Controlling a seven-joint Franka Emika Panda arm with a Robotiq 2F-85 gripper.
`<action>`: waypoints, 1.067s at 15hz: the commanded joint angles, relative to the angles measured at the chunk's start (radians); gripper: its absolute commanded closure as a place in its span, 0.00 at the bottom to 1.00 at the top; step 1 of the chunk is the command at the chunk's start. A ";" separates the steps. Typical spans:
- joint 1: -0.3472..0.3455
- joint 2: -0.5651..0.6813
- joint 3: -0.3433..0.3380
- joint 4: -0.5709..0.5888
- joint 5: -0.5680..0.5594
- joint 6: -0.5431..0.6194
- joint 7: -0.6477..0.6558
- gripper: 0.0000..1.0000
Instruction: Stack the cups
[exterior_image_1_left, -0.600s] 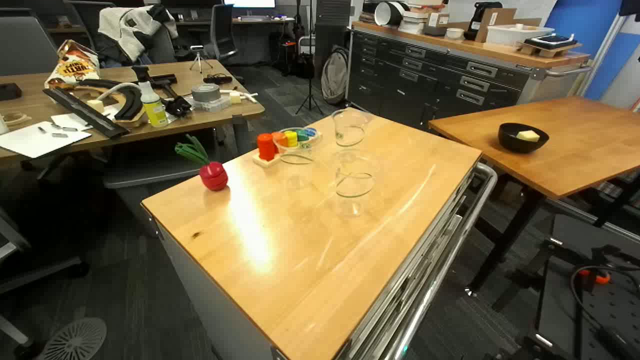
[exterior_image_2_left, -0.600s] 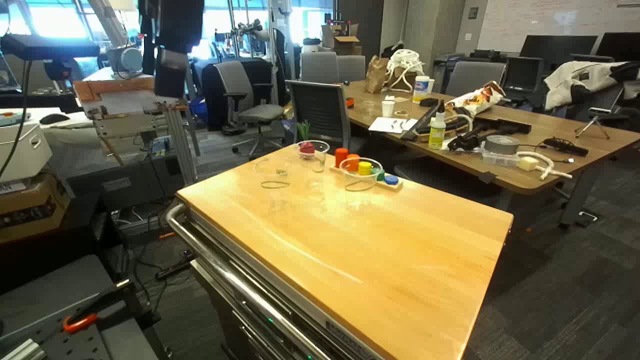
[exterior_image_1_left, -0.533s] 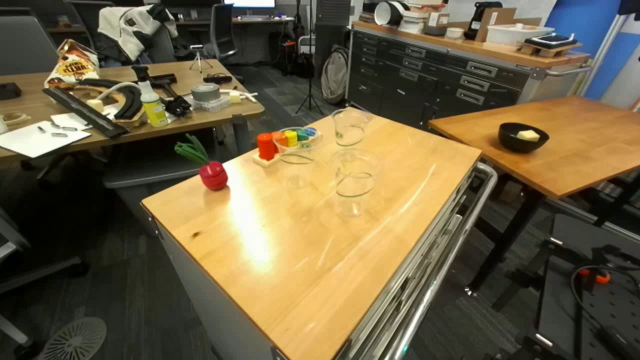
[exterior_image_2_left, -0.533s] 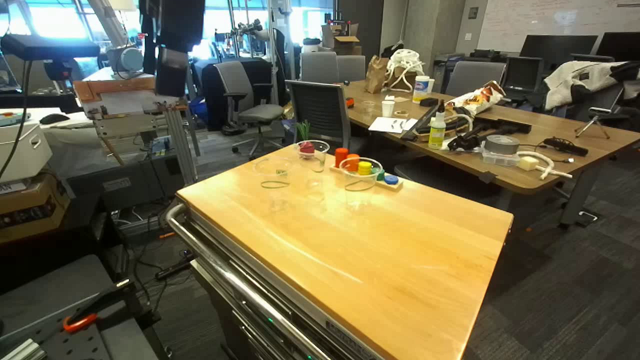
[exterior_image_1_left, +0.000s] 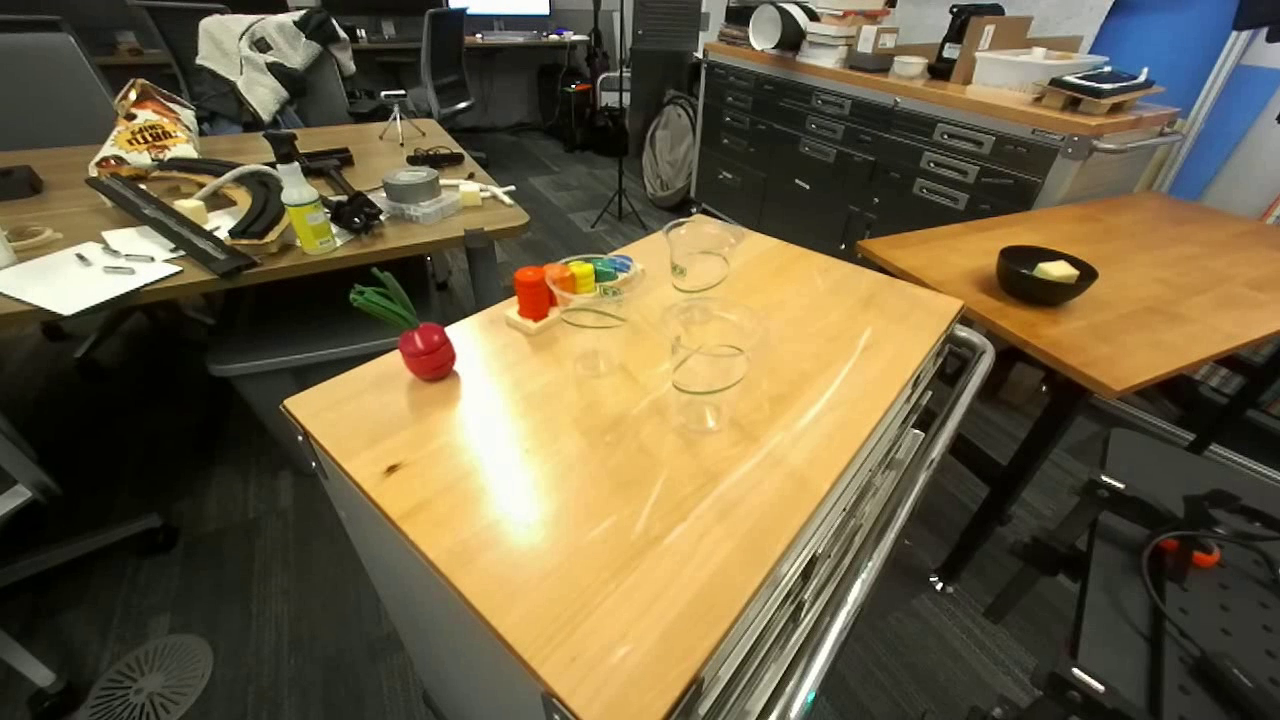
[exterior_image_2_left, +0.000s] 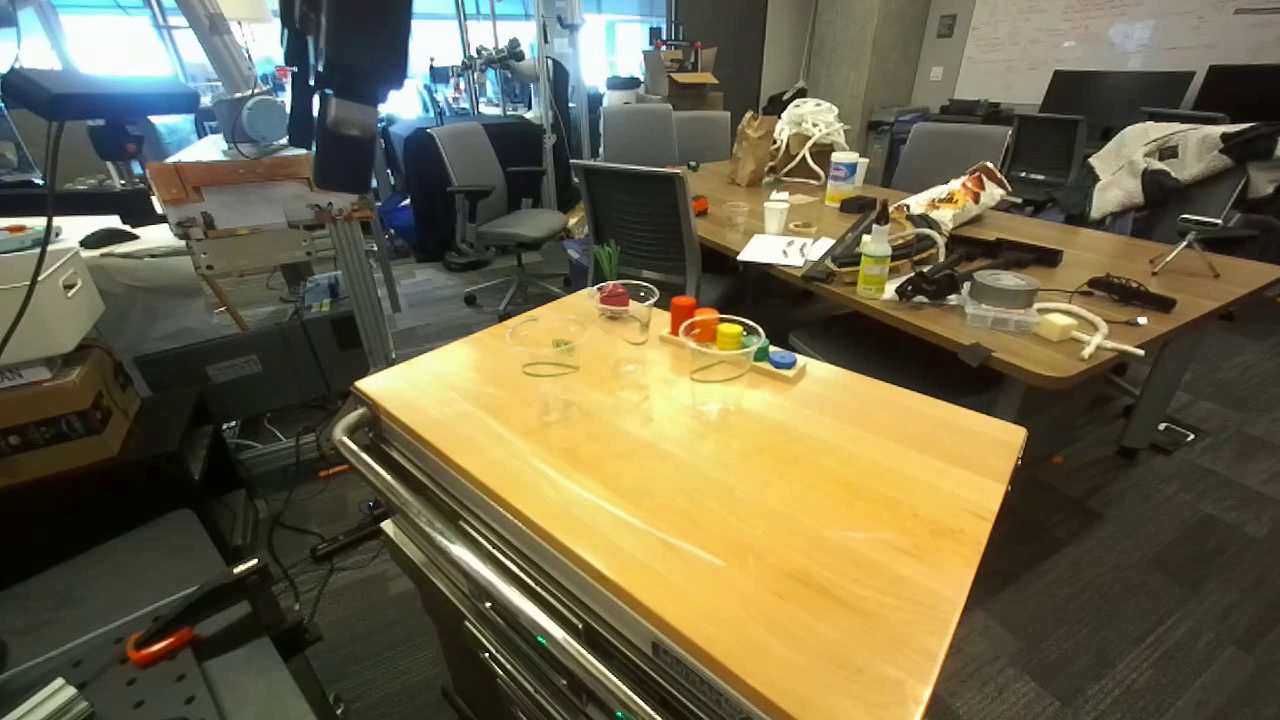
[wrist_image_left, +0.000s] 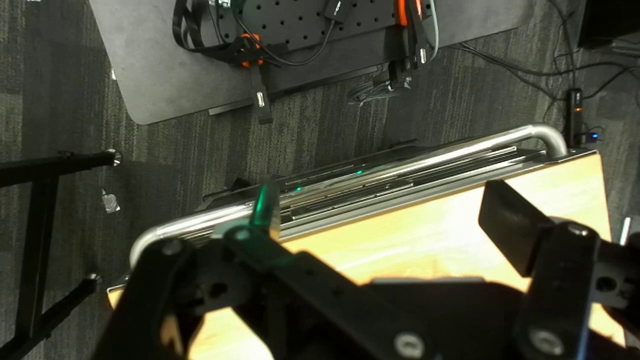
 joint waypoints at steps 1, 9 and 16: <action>-0.003 0.047 0.014 0.013 0.015 0.091 0.033 0.00; 0.012 0.449 0.018 0.294 0.020 0.336 0.052 0.00; 0.010 0.838 0.017 0.656 0.043 0.351 0.083 0.00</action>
